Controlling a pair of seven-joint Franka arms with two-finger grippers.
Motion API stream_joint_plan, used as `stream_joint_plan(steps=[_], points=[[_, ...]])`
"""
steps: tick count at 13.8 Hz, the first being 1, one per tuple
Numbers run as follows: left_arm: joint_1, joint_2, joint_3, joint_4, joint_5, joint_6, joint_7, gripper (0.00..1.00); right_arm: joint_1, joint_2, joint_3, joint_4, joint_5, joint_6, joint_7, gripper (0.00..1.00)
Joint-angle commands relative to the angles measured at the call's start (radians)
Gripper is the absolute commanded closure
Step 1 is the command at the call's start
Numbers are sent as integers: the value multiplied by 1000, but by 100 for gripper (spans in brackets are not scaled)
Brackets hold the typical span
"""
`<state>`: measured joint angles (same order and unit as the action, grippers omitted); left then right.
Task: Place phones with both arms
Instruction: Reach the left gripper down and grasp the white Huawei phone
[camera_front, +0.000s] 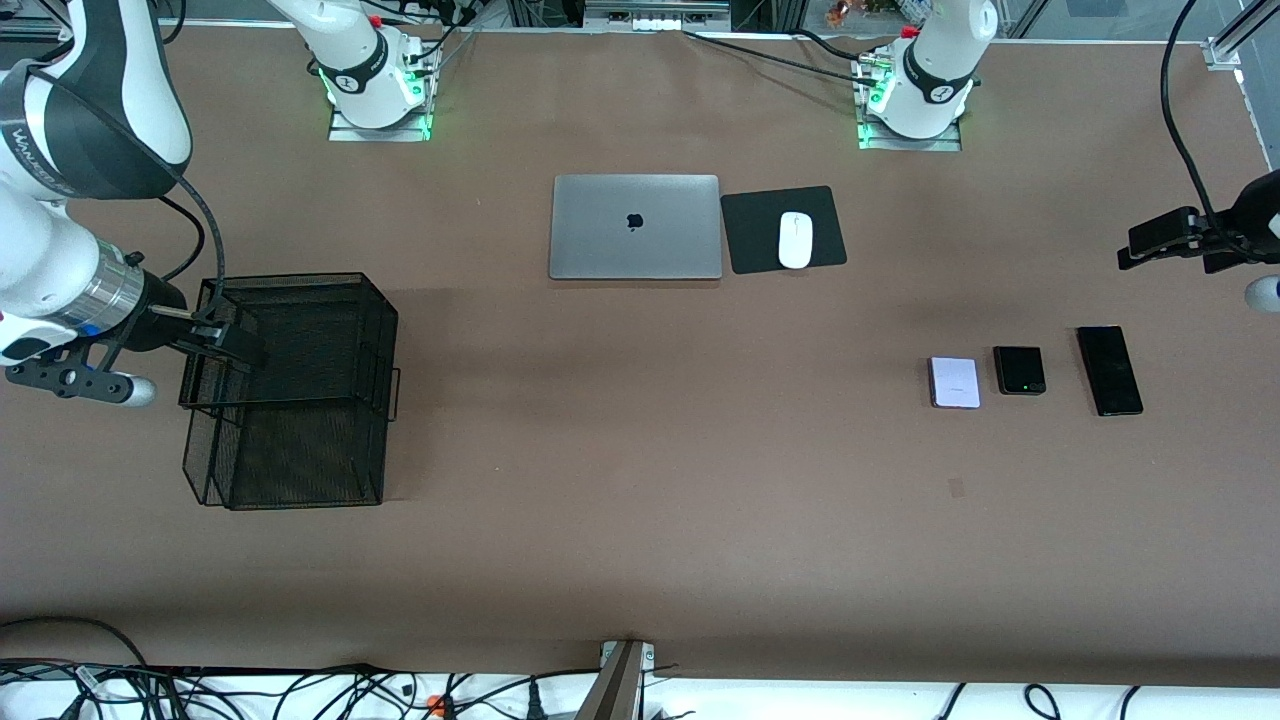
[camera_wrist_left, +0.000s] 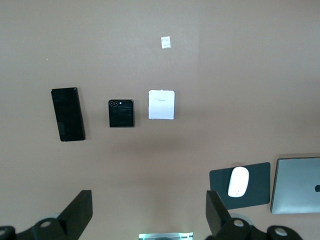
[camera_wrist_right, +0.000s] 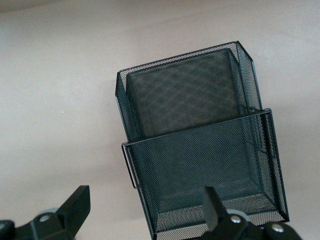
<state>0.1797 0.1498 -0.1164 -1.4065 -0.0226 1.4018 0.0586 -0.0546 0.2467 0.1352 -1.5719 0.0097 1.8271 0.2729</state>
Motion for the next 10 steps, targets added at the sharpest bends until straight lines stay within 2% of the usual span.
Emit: stream_joint_plan(steps=[1,10], points=[[0,-21,7,-6,-11,-9,6,0,-14,2,11,19,6,-25,-6,0],[1,0,3,-43,-8,-35,36,0,-13,3,11,24,1,-14,-1,0]])
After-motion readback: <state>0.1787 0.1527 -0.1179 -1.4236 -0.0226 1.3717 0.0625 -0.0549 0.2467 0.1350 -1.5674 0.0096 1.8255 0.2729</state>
